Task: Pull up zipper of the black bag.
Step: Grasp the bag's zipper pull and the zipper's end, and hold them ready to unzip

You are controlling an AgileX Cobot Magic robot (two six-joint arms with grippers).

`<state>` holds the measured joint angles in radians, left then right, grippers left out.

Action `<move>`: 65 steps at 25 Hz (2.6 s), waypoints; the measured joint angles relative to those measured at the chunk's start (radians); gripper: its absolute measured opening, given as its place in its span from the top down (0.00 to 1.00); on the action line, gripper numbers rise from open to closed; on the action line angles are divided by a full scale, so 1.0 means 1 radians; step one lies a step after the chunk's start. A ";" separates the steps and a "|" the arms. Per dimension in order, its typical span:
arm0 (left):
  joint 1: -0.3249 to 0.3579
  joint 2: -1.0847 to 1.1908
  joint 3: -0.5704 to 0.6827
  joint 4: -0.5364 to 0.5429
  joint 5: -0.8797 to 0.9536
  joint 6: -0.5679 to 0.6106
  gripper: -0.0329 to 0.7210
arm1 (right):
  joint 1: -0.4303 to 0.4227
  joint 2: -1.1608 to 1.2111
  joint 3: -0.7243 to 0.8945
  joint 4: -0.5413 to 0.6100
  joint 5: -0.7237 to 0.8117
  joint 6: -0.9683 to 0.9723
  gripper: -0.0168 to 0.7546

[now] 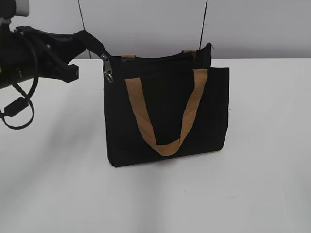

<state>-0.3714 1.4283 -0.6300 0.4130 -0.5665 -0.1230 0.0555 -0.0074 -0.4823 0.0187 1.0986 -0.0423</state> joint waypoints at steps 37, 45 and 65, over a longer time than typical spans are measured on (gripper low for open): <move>-0.001 -0.014 0.000 0.099 -0.105 -0.086 0.93 | 0.284 1.316 -0.285 1.358 -0.445 -1.610 0.43; -0.001 -0.014 0.000 0.099 -0.152 -0.113 0.93 | 0.333 1.564 -0.535 1.358 -0.452 -1.625 0.43; -0.001 -0.014 0.000 0.099 -0.159 -0.128 0.93 | 0.429 1.749 -0.657 1.379 -0.611 -1.628 0.52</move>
<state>-0.3722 1.4140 -0.6300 0.5118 -0.7257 -0.2514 0.4848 1.7417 -1.1396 1.3978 0.4876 -1.6707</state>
